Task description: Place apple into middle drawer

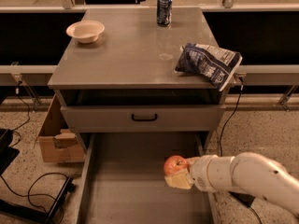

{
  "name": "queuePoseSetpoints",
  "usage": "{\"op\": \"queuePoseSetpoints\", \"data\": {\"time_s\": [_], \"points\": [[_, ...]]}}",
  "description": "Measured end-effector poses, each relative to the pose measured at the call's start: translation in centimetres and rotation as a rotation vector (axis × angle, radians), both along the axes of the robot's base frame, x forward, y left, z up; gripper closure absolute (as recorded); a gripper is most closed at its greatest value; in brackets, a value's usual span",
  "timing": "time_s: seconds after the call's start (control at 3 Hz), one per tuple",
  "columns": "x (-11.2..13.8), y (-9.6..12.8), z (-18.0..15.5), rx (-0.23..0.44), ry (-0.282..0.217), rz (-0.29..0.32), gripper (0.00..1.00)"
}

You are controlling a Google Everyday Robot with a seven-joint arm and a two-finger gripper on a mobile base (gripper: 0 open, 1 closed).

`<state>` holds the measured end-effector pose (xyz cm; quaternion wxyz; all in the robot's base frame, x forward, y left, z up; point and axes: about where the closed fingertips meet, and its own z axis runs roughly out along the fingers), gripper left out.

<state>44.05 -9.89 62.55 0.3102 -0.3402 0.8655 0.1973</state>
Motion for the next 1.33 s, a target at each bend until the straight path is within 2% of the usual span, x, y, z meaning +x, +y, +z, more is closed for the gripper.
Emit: {"op": "queuePoseSetpoints", "data": {"time_s": [0.33, 0.67, 1.0, 1.33], "points": [[0.2, 0.9, -6.8, 0.108, 0.009, -0.096, 1.00], [1.1, 2.7, -10.8, 0.174, 0.039, -0.133, 1.00], [1.2, 3.0, -11.4, 0.186, 0.042, -0.138, 1.00], [1.5, 3.9, -12.1, 0.175, 0.020, -0.118, 1.00]]}}
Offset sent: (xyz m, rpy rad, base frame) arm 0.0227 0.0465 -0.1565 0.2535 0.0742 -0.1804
